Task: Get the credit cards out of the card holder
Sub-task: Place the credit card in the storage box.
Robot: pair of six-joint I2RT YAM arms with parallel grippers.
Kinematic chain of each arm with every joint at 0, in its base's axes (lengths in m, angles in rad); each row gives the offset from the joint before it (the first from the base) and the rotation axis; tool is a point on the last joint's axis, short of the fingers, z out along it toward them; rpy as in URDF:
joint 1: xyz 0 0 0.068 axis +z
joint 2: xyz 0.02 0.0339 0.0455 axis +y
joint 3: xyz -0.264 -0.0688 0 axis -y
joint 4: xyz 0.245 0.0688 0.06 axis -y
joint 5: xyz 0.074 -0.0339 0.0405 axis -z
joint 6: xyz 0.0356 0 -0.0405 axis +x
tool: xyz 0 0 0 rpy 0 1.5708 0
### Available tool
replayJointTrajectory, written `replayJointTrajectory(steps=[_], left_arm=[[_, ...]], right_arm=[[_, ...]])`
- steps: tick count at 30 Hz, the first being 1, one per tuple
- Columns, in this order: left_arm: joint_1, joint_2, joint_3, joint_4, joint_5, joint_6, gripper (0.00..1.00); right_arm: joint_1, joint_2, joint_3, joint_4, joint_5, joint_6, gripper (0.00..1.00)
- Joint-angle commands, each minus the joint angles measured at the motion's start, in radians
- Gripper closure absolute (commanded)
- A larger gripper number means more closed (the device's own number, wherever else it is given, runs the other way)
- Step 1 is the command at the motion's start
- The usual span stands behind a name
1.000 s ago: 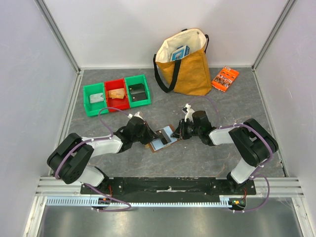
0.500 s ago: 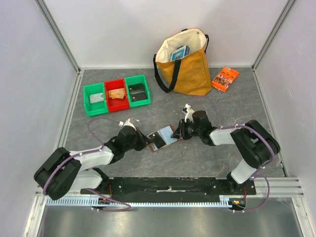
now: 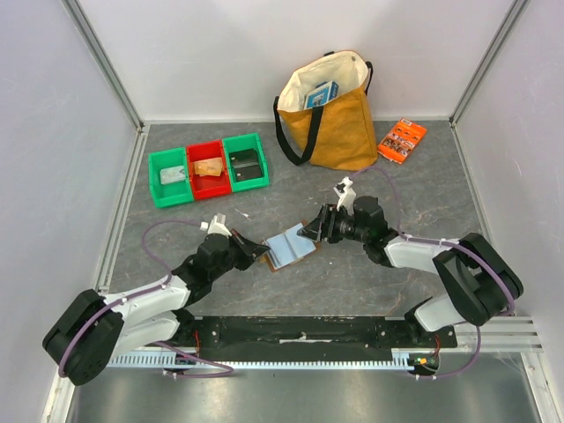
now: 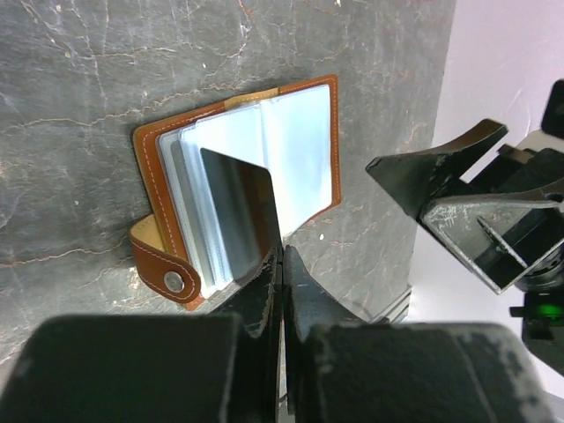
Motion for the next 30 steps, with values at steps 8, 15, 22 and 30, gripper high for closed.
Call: replayJointTrajectory(steps=[8, 15, 22, 30], left_arm=[[0.002, 0.018, -0.025, 0.072, -0.011, -0.075, 0.98], [0.002, 0.021, -0.031, 0.043, -0.007, -0.088, 0.98], [0.002, 0.008, -0.014, -0.012, -0.014, -0.068, 0.98], [0.008, 0.036, 0.22, -0.348, -0.057, 0.21, 0.85]], right_arm=[[0.111, 0.122, -0.035, 0.322, -0.071, 0.207, 0.25], [0.252, 0.116, 0.021, 0.178, 0.058, -0.035, 0.21], [0.316, 0.032, 0.068, -0.049, 0.279, -0.218, 0.21], [0.316, 0.069, 0.097, -0.089, 0.256, -0.121, 0.35]])
